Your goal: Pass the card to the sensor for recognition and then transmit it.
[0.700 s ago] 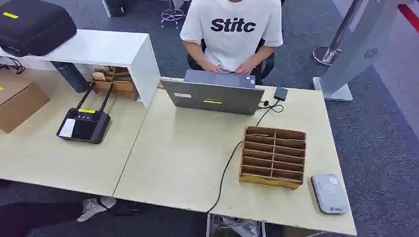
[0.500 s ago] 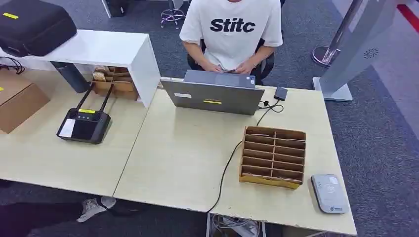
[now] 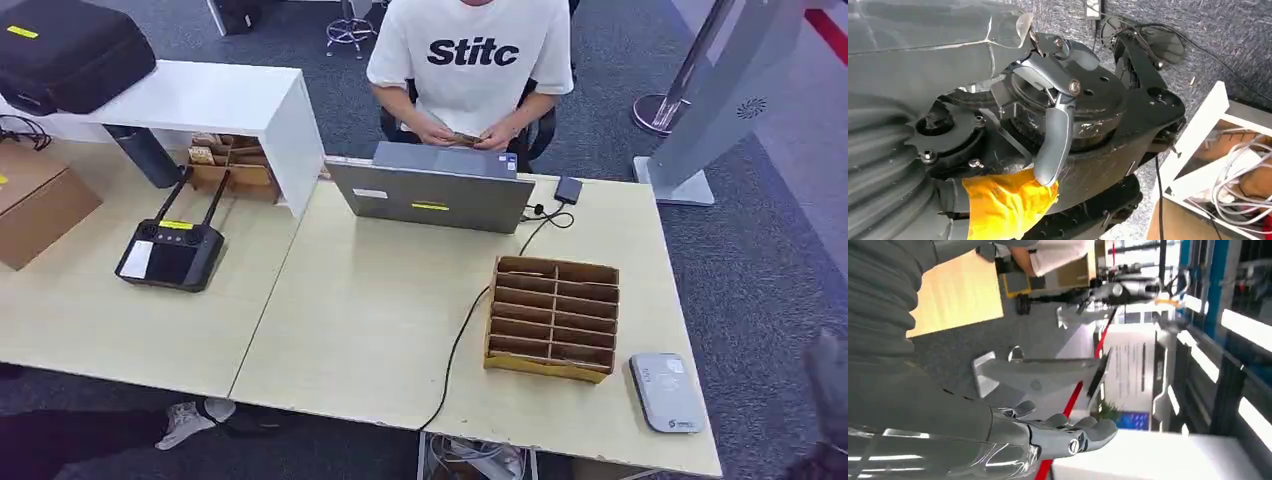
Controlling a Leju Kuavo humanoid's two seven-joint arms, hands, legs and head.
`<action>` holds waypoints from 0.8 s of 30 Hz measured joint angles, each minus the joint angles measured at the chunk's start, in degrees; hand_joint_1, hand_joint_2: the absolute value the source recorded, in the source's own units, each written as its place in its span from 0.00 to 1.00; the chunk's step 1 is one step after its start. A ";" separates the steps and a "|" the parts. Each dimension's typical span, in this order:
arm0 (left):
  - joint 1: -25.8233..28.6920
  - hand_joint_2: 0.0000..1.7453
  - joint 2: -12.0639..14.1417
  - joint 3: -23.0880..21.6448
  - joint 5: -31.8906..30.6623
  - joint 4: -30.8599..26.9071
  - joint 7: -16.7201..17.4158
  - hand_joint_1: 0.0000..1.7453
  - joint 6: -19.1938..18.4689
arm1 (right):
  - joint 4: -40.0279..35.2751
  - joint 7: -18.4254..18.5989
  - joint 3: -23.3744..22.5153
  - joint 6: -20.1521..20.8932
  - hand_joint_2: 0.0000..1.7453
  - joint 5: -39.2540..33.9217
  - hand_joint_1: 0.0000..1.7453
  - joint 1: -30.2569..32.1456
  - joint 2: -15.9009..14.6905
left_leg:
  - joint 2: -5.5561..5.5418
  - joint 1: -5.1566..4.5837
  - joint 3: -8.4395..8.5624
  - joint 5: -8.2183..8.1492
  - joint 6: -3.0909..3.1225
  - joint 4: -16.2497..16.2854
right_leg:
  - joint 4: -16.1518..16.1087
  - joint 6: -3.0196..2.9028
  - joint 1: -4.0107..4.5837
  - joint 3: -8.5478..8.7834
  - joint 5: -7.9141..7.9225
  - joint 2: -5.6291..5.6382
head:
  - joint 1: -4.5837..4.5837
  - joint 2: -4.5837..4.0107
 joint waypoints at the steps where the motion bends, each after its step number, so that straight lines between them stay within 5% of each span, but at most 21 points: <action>1: -0.08 1.00 0.00 -0.13 -0.02 0.02 0.09 0.00 -0.15 | 0.37 0.31 1.25 0.44 1.00 1.05 0.00 -1.12 -0.90 | 0.00 0.00 0.01 0.00 0.00 0.00 | 0.00 0.00 0.00 0.00 0.00 0.00 | 0.00 0.00; 10: -1.01 1.00 0.35 -1.60 -0.74 0.89 0.65 0.00 -2.45 | 6.03 3.87 10.95 4.83 1.00 8.05 0.00 -12.39 -5.30 | -0.05 0.00 -0.01 0.06 -0.02 0.00 | 0.01 -0.01 0.00 0.00 0.05 -0.01 | 0.00 0.00; 24: -4.13 1.00 -0.55 -3.69 -1.99 6.75 1.68 0.00 -7.39 | 21.90 9.20 23.96 10.16 1.00 16.88 0.00 -29.83 -5.73 | -0.08 0.01 -0.01 0.12 -0.06 0.00 | 0.04 -0.02 0.01 0.00 0.07 -0.02 | 0.00 0.00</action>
